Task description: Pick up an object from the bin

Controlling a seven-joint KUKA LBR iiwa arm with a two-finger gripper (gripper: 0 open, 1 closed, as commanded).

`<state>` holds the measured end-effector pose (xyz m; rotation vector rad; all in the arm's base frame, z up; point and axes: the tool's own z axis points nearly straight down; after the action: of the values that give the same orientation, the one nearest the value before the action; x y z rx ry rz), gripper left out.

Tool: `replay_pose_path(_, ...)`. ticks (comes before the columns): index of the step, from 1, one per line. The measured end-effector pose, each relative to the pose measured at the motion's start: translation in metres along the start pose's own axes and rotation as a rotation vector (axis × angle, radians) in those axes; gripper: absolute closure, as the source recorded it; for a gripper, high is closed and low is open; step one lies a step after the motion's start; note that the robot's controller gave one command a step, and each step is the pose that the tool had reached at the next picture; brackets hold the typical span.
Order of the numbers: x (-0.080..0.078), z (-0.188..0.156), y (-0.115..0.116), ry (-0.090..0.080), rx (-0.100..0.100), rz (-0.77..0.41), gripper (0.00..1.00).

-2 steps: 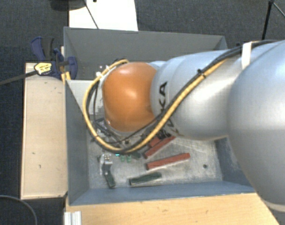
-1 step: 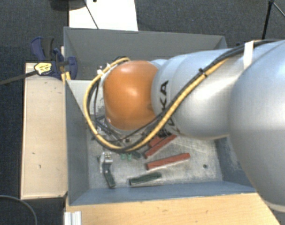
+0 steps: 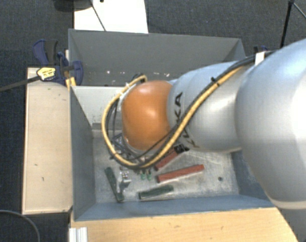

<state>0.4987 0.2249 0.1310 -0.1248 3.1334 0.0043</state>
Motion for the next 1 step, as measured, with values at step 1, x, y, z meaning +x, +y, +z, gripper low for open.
replay_pose_path(1, -0.0309, 0.0561, -0.0285, 0.002, 0.000, -0.144, 1.00)
